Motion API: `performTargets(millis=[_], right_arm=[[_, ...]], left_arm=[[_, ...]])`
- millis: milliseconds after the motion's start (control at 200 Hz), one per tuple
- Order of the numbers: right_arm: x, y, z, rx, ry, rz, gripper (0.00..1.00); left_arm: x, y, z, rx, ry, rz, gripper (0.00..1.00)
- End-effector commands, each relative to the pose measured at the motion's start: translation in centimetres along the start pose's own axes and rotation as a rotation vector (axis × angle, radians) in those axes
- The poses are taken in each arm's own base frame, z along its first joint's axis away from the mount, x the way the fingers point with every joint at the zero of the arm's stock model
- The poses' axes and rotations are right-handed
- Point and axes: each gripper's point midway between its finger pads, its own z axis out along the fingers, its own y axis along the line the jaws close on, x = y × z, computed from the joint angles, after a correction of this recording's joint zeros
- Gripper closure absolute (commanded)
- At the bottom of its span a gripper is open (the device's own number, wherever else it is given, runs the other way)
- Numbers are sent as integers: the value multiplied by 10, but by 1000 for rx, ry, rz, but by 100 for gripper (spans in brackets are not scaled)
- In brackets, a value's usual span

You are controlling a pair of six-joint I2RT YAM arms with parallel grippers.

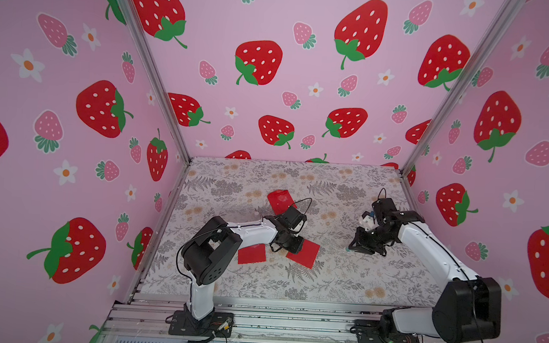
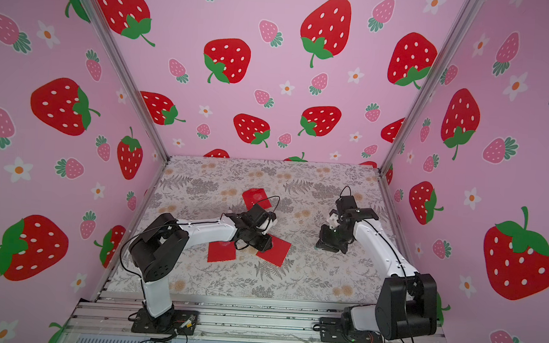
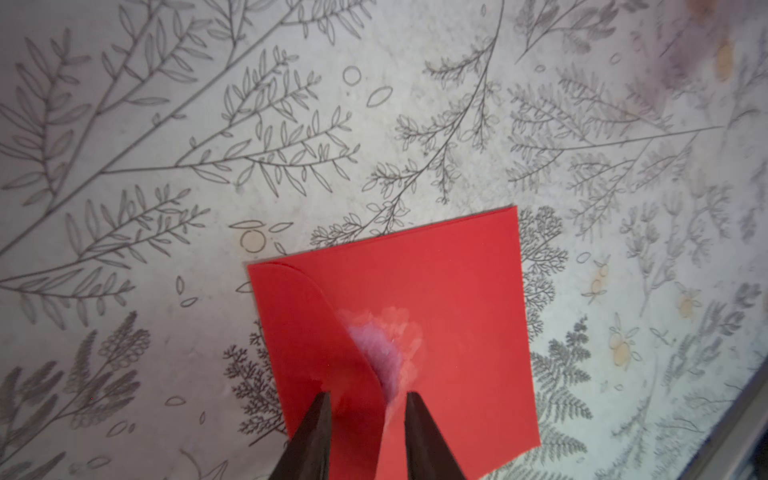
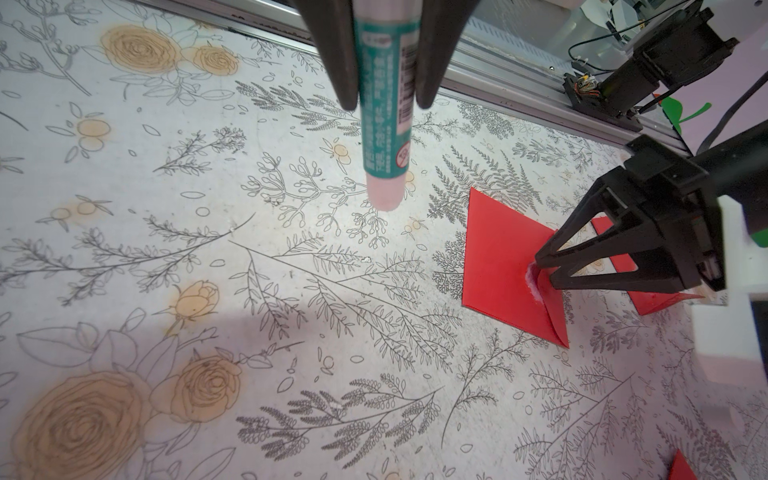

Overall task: Seal the envelope with a glue stick
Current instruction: Seal the envelope at the center of the board.

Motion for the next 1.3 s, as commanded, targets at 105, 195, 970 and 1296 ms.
performTargets(millis=[105, 195, 970, 1296], right_arm=[[6, 1, 3, -2, 37, -8, 100], [6, 1, 3, -2, 40, -8, 100], [5, 4, 6, -9, 50, -17, 100], [6, 4, 7, -4, 56, -21, 100]], left_arm=[[31, 17, 13, 35, 97, -95, 79], [32, 20, 14, 28, 111, -95, 81], [49, 27, 24, -38, 186, -101, 76], [55, 40, 28, 36, 204, -211, 82]])
